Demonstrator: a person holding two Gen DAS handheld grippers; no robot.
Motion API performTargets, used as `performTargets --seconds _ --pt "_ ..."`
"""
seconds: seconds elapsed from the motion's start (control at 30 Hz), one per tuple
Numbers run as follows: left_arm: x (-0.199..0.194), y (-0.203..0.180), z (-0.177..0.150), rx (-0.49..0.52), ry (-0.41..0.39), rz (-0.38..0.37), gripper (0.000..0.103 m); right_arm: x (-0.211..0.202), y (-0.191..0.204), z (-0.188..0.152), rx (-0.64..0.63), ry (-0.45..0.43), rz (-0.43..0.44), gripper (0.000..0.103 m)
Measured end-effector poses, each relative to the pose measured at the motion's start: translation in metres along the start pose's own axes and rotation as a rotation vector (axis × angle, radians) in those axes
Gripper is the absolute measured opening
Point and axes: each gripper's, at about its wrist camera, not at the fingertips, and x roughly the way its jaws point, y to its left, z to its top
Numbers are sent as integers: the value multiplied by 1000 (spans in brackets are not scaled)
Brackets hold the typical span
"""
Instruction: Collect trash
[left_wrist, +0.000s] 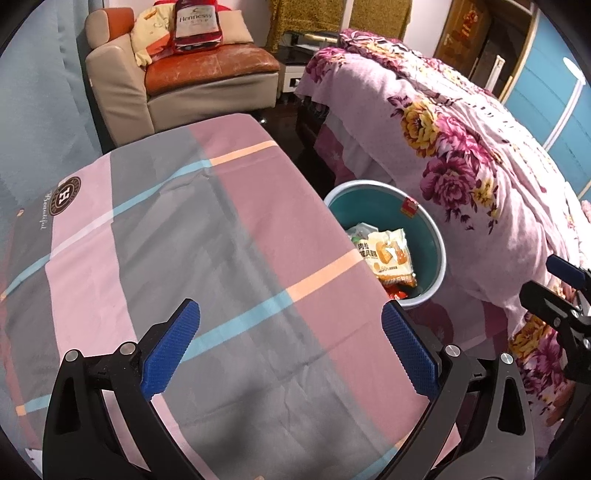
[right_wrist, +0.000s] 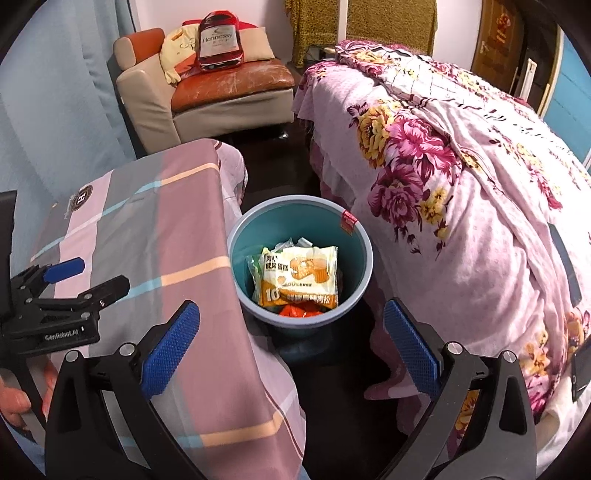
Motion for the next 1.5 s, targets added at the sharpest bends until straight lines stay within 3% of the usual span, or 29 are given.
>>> performTargets --seconds 0.47,1.0,1.5 --pt "-1 -12 -22 11 20 44 99 -5 -4 -28 -33 11 20 96" --pt "14 -16 -22 10 43 56 99 15 -11 -32 -31 39 18 96" --pt "17 -20 -21 29 12 56 99 29 -14 -28 -18 57 -5 96"
